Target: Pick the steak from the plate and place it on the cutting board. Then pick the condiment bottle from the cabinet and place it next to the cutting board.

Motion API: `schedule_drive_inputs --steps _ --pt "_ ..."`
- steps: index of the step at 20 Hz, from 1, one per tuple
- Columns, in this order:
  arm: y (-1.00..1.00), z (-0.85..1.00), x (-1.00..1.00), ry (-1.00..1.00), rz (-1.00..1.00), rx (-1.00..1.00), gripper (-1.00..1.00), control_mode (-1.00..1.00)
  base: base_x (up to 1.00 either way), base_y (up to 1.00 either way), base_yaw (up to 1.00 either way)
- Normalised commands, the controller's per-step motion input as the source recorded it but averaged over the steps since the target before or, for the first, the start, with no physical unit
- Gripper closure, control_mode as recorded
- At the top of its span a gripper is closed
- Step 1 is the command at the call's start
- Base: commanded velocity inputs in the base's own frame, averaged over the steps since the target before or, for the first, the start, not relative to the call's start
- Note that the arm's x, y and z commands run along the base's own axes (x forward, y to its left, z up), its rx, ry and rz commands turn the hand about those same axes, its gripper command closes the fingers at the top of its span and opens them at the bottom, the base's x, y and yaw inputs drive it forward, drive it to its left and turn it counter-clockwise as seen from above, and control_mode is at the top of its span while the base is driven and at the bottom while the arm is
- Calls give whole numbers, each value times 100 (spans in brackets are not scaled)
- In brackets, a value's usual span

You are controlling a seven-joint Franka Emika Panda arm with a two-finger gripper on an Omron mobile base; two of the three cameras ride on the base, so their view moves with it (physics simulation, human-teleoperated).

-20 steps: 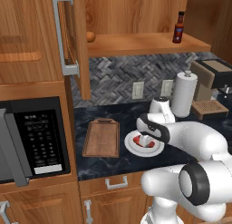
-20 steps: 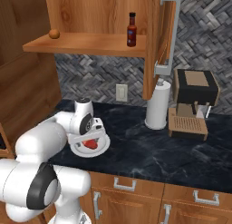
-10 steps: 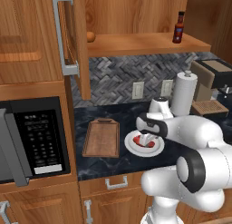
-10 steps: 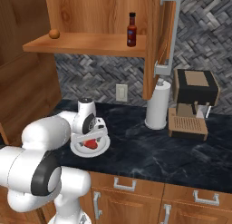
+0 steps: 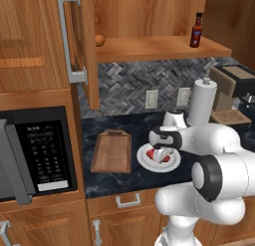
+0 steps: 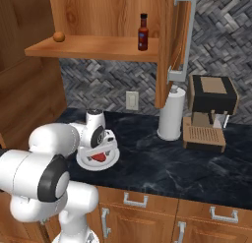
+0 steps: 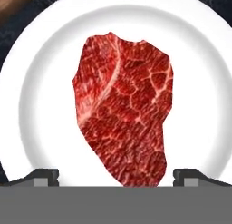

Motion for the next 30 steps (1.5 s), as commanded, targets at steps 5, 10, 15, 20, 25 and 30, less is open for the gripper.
schedule_drive_inputs --steps 5,10,15,20,25,30 --pt "0 -21 6 0 4 0 -100 -100 0 0 0" --pt "0 -16 11 0 4 0 -100 -100 0 0 0" --pt "0 -9 18 0 4 0 -100 -100 0 0 0" --pt "0 -7 15 0 4 0 -100 -100 0 0 0" --pt "0 -10 2 0 5 0 100 -100 0 0 0" --pt "0 -9 0 0 4 0 100 -100 0 0 0"
